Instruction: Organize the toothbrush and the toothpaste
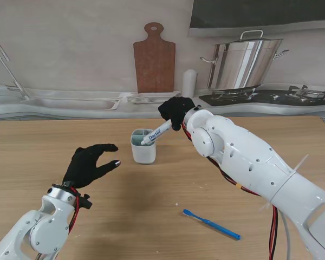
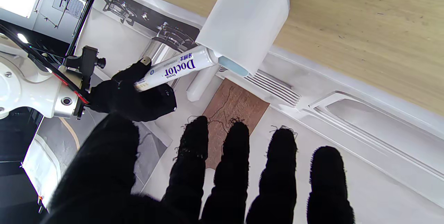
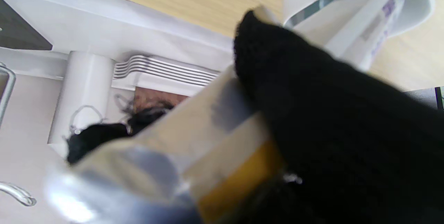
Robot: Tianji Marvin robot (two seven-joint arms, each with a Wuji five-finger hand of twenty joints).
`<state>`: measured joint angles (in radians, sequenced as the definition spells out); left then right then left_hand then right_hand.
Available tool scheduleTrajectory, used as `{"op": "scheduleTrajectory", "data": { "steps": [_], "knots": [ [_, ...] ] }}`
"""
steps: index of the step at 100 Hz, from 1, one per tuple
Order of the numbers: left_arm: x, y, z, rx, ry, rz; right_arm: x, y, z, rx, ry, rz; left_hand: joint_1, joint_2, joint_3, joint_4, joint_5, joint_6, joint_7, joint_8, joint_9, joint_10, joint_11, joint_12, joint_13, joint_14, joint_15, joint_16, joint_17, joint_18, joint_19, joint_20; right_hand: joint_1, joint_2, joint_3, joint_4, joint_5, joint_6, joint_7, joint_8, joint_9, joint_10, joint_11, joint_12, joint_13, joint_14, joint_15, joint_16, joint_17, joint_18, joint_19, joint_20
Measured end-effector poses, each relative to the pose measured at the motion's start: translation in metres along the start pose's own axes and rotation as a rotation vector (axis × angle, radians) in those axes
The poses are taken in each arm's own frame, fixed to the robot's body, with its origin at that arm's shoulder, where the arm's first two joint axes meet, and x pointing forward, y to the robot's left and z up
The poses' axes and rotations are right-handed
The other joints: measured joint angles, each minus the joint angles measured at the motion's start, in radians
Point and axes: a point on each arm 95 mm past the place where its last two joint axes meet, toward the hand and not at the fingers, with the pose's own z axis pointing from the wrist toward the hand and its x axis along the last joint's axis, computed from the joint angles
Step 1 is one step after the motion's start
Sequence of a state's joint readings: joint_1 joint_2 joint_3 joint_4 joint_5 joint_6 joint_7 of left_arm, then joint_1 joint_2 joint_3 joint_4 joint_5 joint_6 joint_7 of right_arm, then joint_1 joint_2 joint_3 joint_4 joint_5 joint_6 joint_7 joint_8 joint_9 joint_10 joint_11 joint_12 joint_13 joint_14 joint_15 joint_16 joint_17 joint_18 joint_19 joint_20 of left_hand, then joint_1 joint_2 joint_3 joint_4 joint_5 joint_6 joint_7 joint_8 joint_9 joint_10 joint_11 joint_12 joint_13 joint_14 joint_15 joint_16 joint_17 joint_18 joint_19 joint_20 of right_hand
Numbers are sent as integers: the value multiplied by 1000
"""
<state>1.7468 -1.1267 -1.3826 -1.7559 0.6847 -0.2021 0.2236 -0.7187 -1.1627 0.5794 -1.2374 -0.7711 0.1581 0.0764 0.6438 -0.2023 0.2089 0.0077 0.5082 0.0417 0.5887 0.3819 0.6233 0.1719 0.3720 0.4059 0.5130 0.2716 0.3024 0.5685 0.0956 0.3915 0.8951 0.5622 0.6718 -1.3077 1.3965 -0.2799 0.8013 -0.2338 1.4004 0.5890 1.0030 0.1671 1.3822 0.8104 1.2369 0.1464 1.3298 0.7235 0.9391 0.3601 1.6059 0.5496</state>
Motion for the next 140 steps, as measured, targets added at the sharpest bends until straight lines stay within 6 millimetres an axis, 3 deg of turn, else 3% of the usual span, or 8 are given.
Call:
{"op": "scheduleTrajectory", "data": {
  "steps": [14, 30, 61, 107, 140],
  "knots": [
    [0, 1, -1, -2, -2, 0, 2, -1, 0, 9, 4, -2, 0, 0, 0, 0, 0, 0, 2, 0, 0, 0, 0, 0, 0, 0, 0, 0, 0, 0, 0, 0, 0, 0, 7, -8, -16, -1, 3, -58, -30, 14, -15, -16, 0, 0, 0, -12, 5, -7, 9, -1],
    [0, 1, -1, -4, -2, 2, 7, -1, 2, 14, 16, 7, 0, 4, 0, 0, 0, 0, 5, 0, 0, 0, 0, 0, 0, 0, 0, 0, 0, 0, 0, 0, 0, 2, 18, -8, -51, -2, 3, -154, -90, 50, -62, -94, 1, -1, 0, -22, 14, -18, 17, -5],
    [-1, 1, -2, -8, -2, 1, 19, 2, 5, 5, 40, 51, 0, 4, -10, 0, 0, 0, 6, 0, 0, 0, 0, 0, 1, 0, 0, 0, 0, 0, 0, 4, 0, 35, 18, -8, -66, 16, -2, -272, -136, 83, -107, -174, 1, -1, -75, -114, -15, -22, -40, -37],
    [-3, 1, -4, -10, -5, 2, 40, 0, 10, -3, 100, 77, 0, 4, -10, 0, 1, 0, 6, 0, 1, 0, 0, 0, 2, 0, 7, 0, 0, 3, 0, 4, 0, 115, 18, -8, -90, 38, -25, -300, -150, 86, -134, -242, -26, 0, -144, -130, -62, -12, -93, -54],
    [-3, 1, -4, -12, -3, 2, 48, -4, 14, 15, 132, 77, 0, 4, -10, 0, 1, 0, 7, 0, 1, 0, 0, 0, 19, 0, 10, 0, 5, 3, 0, 5, 0, 126, 38, -8, -87, 74, -133, -312, -149, 86, -221, -374, -35, 29, -197, -190, -78, 12, -115, -66]
  ]
}}
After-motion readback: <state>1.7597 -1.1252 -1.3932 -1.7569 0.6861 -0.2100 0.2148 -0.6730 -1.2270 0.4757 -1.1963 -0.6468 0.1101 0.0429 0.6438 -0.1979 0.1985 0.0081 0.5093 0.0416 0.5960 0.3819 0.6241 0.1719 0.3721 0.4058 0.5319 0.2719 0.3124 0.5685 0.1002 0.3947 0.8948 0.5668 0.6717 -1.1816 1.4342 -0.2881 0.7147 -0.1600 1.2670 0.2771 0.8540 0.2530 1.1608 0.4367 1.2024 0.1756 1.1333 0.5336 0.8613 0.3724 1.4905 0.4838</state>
